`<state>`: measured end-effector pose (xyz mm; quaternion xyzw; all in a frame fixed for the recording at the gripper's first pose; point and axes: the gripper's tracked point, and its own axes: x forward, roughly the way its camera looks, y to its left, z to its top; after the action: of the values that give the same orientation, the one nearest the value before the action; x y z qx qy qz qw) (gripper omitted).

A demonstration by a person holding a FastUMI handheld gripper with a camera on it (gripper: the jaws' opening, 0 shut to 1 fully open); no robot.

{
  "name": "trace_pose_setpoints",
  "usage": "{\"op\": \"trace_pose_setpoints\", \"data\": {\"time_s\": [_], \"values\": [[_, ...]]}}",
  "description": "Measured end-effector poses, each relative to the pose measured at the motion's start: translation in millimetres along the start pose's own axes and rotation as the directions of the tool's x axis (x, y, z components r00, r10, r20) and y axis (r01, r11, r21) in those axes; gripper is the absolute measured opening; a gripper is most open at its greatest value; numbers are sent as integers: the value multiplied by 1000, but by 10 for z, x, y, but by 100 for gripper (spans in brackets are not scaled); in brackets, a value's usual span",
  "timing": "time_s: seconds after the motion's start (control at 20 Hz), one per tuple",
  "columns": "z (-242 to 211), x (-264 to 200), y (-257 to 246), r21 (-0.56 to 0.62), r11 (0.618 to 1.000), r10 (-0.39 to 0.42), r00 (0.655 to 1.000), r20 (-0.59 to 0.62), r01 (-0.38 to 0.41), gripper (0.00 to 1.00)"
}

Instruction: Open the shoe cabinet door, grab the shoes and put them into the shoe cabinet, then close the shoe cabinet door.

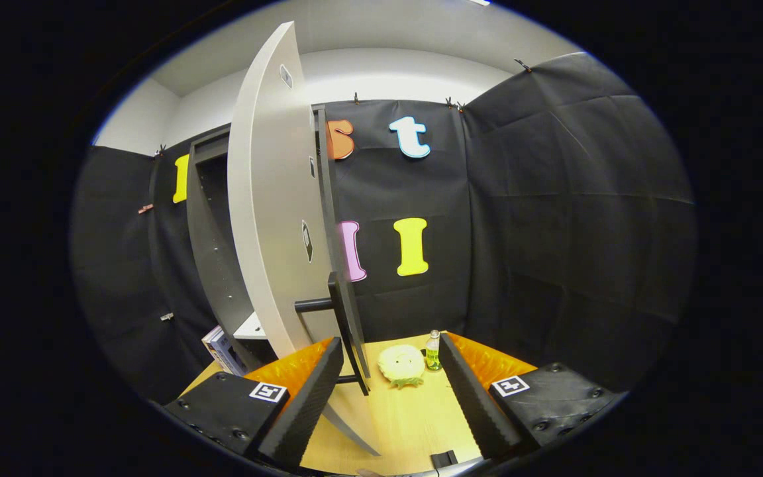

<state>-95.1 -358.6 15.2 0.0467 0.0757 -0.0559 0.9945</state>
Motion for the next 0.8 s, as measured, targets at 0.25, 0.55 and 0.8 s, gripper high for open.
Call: {"op": "trace_pose_setpoints", "data": {"time_s": [0.25,0.55,0.8], "values": [[-74,-11,339,-8,999,40,999,-3,-40,96],[-153,-19,819,-12,996,85,996,-11,-85,97],[-241,81,1325,-13,994,110,994,-14,-110,97]]}}
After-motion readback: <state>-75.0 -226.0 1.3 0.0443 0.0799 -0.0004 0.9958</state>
